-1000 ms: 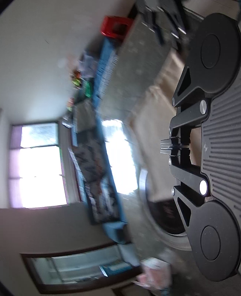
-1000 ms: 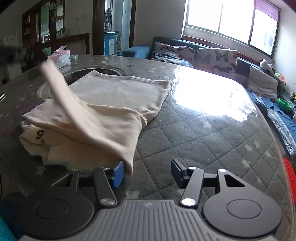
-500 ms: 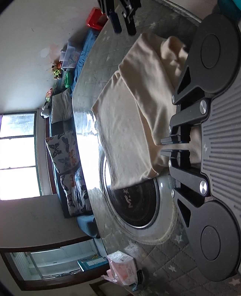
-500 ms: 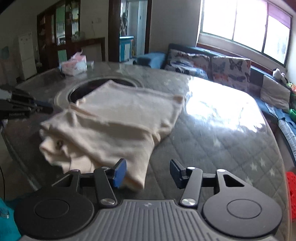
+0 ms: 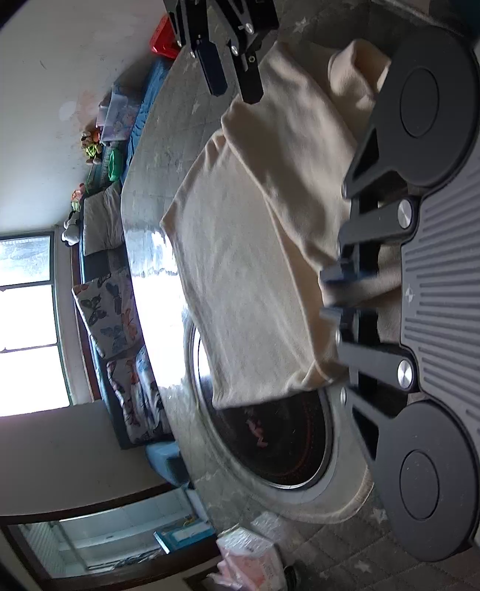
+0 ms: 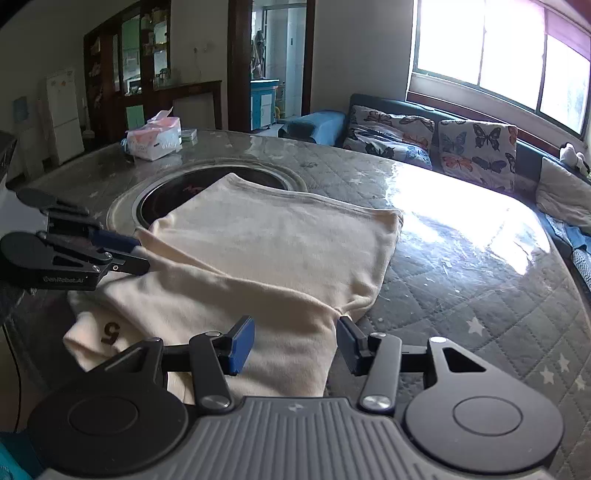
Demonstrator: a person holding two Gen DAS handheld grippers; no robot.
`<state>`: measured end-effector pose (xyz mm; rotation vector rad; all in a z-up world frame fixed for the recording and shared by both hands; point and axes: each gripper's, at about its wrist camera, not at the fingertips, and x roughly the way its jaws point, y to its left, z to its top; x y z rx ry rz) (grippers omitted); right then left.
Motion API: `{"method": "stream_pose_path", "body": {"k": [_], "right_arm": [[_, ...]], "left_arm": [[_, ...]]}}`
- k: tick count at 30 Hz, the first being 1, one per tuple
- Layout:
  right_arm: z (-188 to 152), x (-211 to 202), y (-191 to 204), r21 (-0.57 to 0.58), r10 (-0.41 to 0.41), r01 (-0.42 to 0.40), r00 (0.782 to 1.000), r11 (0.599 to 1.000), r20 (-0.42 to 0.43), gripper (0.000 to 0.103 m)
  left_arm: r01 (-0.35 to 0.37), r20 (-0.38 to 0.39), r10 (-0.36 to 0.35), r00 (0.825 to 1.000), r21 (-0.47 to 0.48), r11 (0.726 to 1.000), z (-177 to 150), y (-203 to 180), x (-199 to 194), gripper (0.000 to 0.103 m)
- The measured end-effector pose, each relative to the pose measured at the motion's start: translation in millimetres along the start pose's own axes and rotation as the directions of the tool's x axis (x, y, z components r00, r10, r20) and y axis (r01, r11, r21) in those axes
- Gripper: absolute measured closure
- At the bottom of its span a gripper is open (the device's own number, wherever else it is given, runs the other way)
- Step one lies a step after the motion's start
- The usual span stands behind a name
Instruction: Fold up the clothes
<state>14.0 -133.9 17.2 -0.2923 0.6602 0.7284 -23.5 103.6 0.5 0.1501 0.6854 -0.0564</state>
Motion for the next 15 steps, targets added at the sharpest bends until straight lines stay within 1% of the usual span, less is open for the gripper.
{"method": "stream_pose_path", "body": {"k": [1,3,5,6,9,10,12,13,15], "right_arm": [[0.4,1.3,-0.2,0.003,-0.001,0.001,1.0,1.0,0.001,0.054],[1.3,4.0,-0.6,0.01,-0.002,0.002,1.0,1.0,0.002,0.059],[2.5,8.5,-1.9,0.025,-0.001,0.001,1.0,1.0,0.005,0.068],[3.1,10.8,-2.6,0.032,0.001,-0.001,1.0,0.999,0.006,0.07],[3.4,18.0,-4.0,0.044,0.001,-0.002,1.0,0.999,0.011,0.073],[2.2,22.6,-4.8,0.047,-0.005,0.005,1.0,0.999,0.006,0.073],[0.4,27.4,-6.8,0.056,-0.008,0.008,1.0,0.998,-0.005,0.074],[-0.9,29.2,-8.0,0.06,-0.009,0.01,1.0,0.998,-0.01,0.074],[-0.4,27.6,-8.5,0.058,-0.013,0.013,1.0,0.998,-0.008,0.074]], "left_arm": [[-0.005,0.015,0.005,1.0,-0.003,1.0,2.7,1.2,-3.3,0.096],[-0.017,0.063,0.017,0.998,0.002,1.0,8.8,1.8,-13.1,0.097],[-0.033,0.099,0.032,0.995,0.008,0.999,13.8,1.3,-19.3,0.097],[-0.033,0.101,0.031,0.994,0.013,0.999,14.9,1.3,-19.0,0.097],[-0.038,0.055,0.038,0.998,0.014,0.999,10.2,2.9,-7.1,0.097],[-0.042,0.033,0.042,0.999,0.013,0.999,6.6,3.4,-2.3,0.093],[-0.054,-0.003,0.054,0.999,0.007,0.999,-0.8,6.1,4.5,0.093],[-0.061,-0.01,0.061,0.998,0.004,0.998,-3.1,7.6,5.6,0.092],[-0.074,0.003,0.074,0.997,-0.006,0.997,-2.3,11.0,0.0,0.091]]}}
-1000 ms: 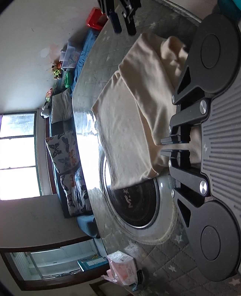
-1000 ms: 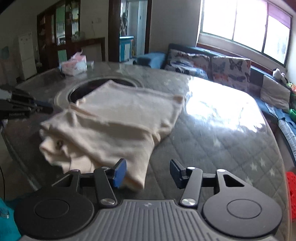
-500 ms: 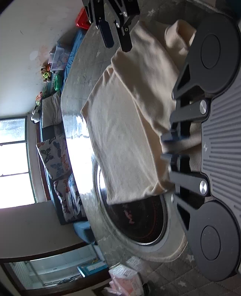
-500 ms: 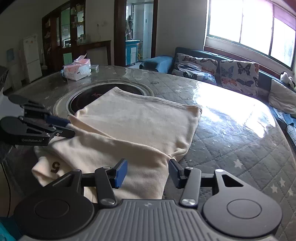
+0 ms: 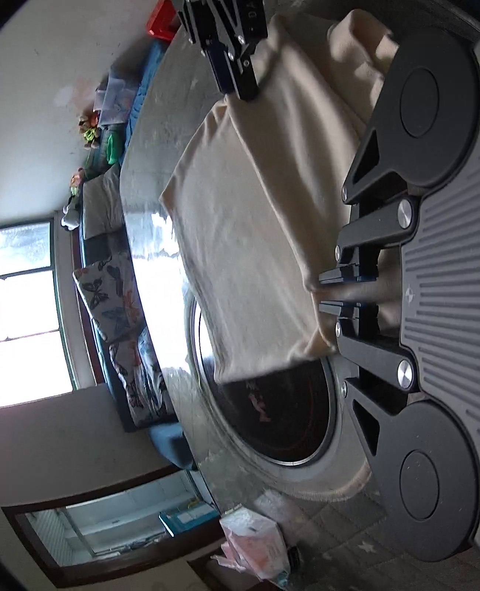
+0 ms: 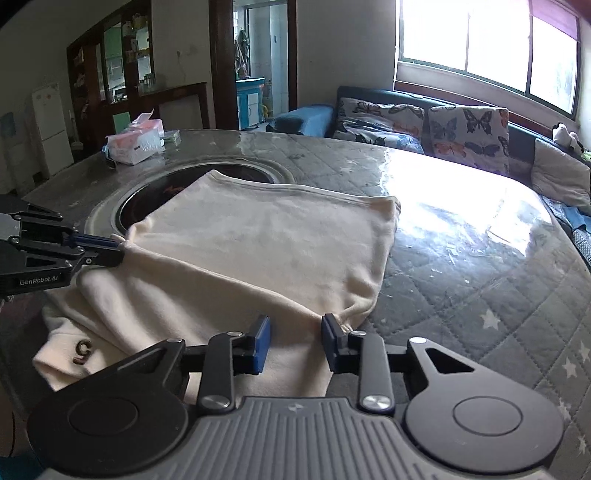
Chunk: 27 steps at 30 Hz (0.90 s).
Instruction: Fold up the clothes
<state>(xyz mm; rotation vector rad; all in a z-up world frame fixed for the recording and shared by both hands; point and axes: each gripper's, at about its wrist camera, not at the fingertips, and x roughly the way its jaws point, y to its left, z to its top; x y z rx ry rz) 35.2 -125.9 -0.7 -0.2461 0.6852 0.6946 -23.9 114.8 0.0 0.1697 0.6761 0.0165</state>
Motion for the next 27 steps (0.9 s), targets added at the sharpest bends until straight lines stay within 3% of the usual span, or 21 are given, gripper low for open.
{"method": "stream_pose_path", "body": {"k": [3,6,10,14,27], "right_arm": [[2.0,-7.3,0.7,-0.003,-0.005,0.005,1.0,1.0,0.009,0.074],[1.2,-16.0,5.7,-0.032,0.007,-0.006,1.0,0.999,0.009,0.074],[-8.6,-17.6,12.1,-0.056,0.017,-0.018,1.0,0.998,-0.019,0.074],[-16.7,-19.3,12.0,-0.043,0.017,-0.019,0.999,0.999,-0.032,0.074],[-32.0,-37.9,26.6,-0.151,0.026,-0.035,0.998,0.988,-0.058,0.074]], "left_arm": [[0.002,0.049,-0.002,0.999,-0.002,1.0,5.9,-0.1,-16.1,0.091],[0.059,0.082,-0.06,0.995,0.016,0.998,8.5,-9.7,-26.7,0.091],[0.124,0.06,-0.128,0.99,0.064,0.99,2.0,-30.1,-18.7,0.091],[0.126,0.001,-0.126,0.992,0.069,0.99,-10.1,-32.9,-6.3,0.091],[0.121,0.001,-0.121,0.993,0.08,0.989,-13.8,-24.5,-24.1,0.089]]}}
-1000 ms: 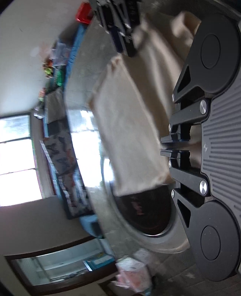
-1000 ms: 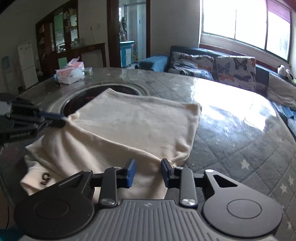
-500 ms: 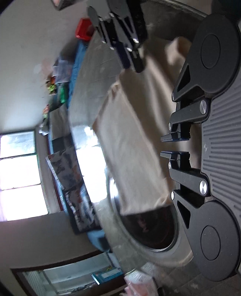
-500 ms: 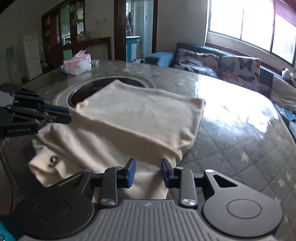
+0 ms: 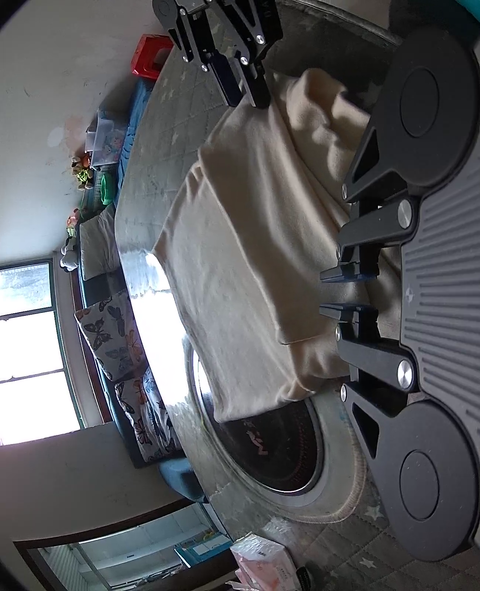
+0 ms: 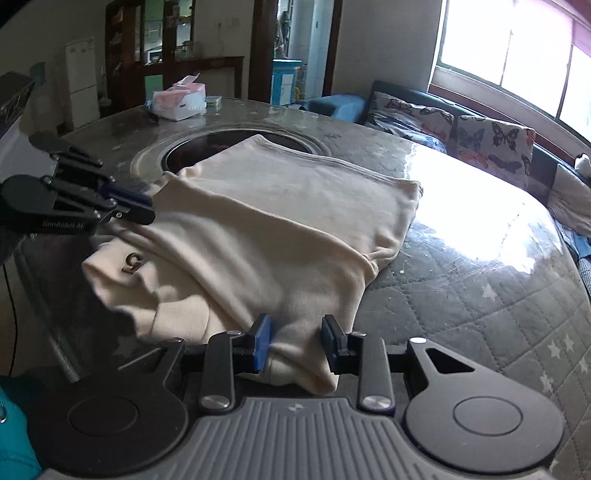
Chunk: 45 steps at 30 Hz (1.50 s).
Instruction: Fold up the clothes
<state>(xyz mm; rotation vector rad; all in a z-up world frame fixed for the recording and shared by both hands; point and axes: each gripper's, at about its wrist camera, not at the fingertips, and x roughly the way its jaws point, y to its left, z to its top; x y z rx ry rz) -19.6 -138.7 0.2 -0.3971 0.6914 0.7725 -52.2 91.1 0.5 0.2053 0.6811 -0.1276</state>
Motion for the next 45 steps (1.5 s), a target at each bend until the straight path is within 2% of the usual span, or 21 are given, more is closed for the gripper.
{"method": "stream_pose_path", "body": {"k": [6,11,13,18,21,26,32,36,42,45], "right_arm": [[23.5,5.7,-8.1,0.009,0.001,-0.002,0.999,1.0,0.054,0.074],[41.7,32.2,-16.3,0.036,-0.001,-0.002,0.998,0.999,0.07,0.074],[40.7,45.7,-18.4,0.052,0.004,-0.006,0.999,0.999,0.044,0.074],[35.6,41.2,-14.7,0.035,0.011,-0.013,0.999,0.999,0.037,0.072],[28.9,26.6,-5.3,-0.012,0.033,-0.032,0.999,0.999,0.033,0.072],[17.1,23.3,11.1,-0.07,0.038,-0.037,0.999,0.997,0.019,0.071],[26.5,22.3,23.9,-0.076,0.074,-0.069,0.995,0.995,0.064,0.071],[29.4,32.9,39.2,-0.096,0.113,-0.109,0.993,0.989,0.043,0.072],[41.1,30.6,45.6,-0.098,0.161,-0.153,0.984,0.983,0.075,0.071],[43.5,40.1,48.7,-0.089,0.207,-0.203,0.977,0.975,0.041,0.071]], "left_arm": [[-0.001,0.045,0.003,0.999,-0.036,0.999,22.2,1.5,11.4,0.089],[-0.015,0.009,0.016,1.0,-0.067,0.998,24.1,6.3,34.7,0.089],[-0.012,-0.008,0.011,1.0,-0.077,0.997,18.8,8.8,39.6,0.089],[-0.001,0.002,0.001,1.0,-0.054,0.999,12.0,9.0,21.6,0.087],[0.01,0.008,-0.01,1.0,-0.014,1.0,4.8,5.1,6.8,0.075],[0.021,0.016,-0.022,1.0,0.039,0.999,-4.7,-7.3,-11.6,0.074],[0.006,0.03,-0.007,1.0,0.033,0.999,-4.1,-14.1,-13.9,0.074],[0.007,0.034,-0.009,0.999,0.076,0.997,-8.5,-18.9,-22.2,0.074],[0.011,0.037,-0.015,0.999,0.113,0.994,-23.2,-15.8,-44.8,0.07],[0.023,0.032,-0.028,0.999,0.138,0.99,-31.3,-17.5,-50.1,0.07]]}}
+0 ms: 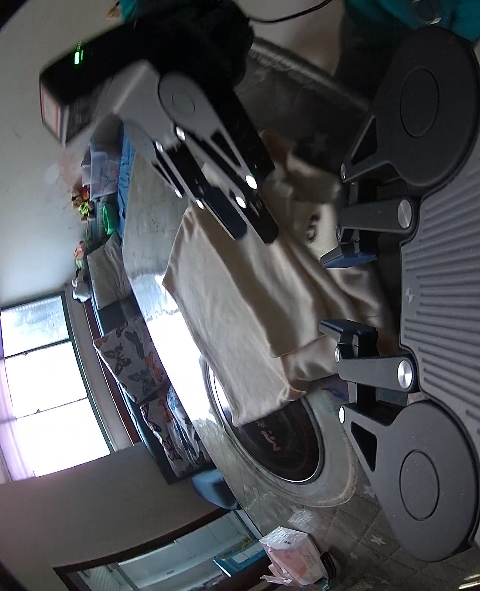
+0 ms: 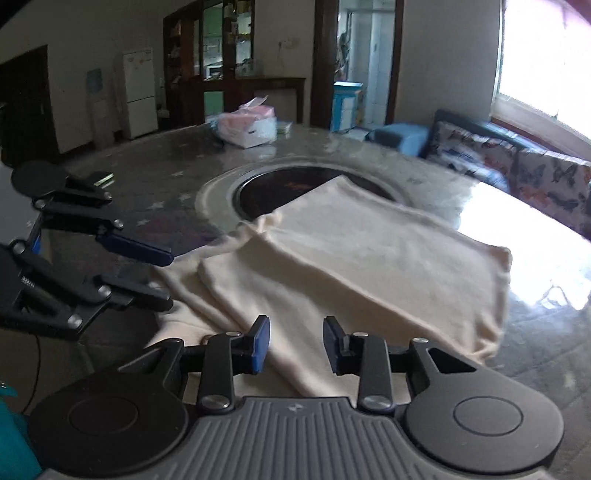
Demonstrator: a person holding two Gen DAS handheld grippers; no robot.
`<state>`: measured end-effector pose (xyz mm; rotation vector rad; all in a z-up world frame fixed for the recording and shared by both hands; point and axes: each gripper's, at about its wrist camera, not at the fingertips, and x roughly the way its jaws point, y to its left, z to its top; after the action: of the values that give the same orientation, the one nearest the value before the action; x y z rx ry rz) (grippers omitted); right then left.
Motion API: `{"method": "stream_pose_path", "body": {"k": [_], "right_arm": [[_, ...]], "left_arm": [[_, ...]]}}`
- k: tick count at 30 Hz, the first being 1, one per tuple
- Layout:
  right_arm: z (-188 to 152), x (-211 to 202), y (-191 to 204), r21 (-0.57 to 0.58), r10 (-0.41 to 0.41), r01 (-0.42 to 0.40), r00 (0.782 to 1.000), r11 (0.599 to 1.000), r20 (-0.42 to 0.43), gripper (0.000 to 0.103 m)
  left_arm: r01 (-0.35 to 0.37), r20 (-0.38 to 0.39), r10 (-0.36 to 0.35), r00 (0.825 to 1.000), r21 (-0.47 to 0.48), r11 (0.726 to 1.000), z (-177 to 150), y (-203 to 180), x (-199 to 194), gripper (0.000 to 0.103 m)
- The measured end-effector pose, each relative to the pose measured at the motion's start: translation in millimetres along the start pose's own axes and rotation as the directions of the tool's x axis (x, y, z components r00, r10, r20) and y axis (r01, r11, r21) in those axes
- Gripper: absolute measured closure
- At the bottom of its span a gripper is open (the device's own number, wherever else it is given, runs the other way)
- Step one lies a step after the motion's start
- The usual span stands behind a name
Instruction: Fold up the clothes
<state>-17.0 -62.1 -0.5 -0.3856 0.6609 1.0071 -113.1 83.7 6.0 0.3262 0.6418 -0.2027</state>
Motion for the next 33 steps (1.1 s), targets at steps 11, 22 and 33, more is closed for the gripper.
{"method": "stream_pose_path", "body": {"k": [11,22,33], "right_arm": [[-6.8,-30.0,4.3,-0.034,-0.009,0.009,1.0,0.999,-0.005,0.066],[-40.5,-63.3,-7.4,-0.124,-0.136,0.124,0.986,0.984,-0.096,0.053],[-40.8,-47.3,8.4,-0.264,-0.143,0.125,0.988,0.956,-0.049,0.045]], "left_arm": [[0.031,0.024,-0.035,0.999,0.155,0.987,-10.1,-26.9,15.9,0.07],[0.047,0.09,-0.059,0.994,0.135,0.99,-3.0,-22.7,24.9,0.083],[0.08,0.093,-0.076,0.993,-0.037,0.996,23.2,7.5,40.5,0.093]]}}
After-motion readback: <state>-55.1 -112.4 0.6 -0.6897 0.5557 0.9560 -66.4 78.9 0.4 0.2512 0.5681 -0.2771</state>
